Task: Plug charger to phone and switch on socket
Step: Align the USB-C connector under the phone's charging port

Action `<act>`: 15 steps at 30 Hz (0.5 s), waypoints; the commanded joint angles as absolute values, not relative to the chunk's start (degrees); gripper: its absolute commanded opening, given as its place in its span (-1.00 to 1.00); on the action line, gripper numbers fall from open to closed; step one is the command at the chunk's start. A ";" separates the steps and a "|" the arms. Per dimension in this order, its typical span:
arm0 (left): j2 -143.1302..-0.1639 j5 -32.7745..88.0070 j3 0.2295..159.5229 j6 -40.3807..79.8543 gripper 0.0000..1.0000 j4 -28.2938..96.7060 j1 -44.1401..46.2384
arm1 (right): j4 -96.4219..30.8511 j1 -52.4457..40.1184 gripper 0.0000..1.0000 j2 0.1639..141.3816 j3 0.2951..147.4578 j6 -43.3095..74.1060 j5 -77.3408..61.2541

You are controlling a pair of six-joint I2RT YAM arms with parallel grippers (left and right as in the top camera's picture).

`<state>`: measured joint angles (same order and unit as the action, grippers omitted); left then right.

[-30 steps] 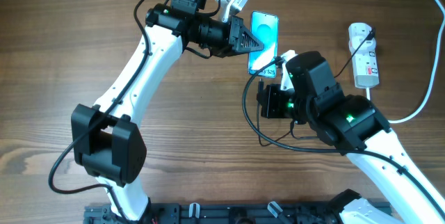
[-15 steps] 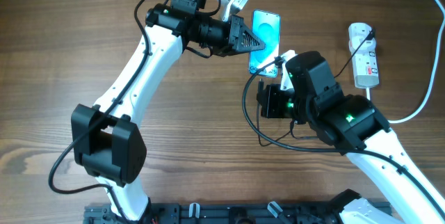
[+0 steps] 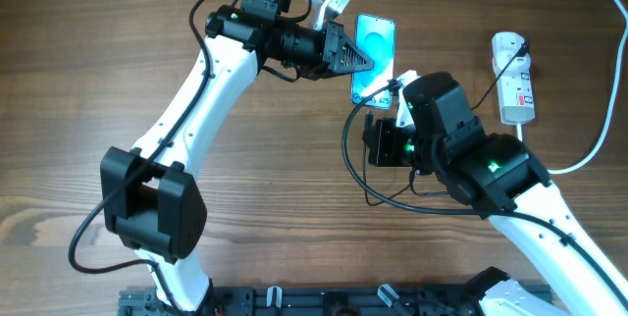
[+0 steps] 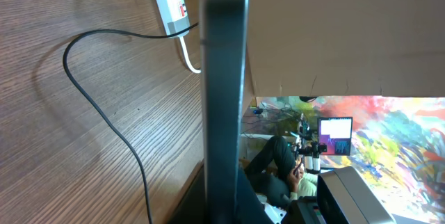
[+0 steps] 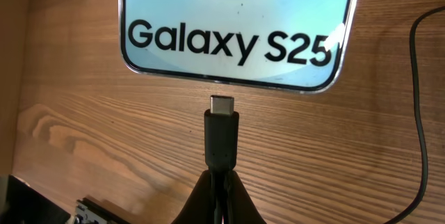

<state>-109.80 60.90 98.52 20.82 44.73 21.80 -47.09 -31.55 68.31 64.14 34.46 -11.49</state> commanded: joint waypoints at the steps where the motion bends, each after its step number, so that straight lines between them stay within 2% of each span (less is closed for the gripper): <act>1: -107.98 62.30 98.67 19.70 -0.92 44.36 21.87 | -46.52 -31.20 -0.91 68.69 65.63 34.52 -10.09; 15: -107.98 62.33 98.67 19.73 -0.92 44.36 21.87 | -46.09 -31.20 -0.91 68.82 65.63 34.61 -10.09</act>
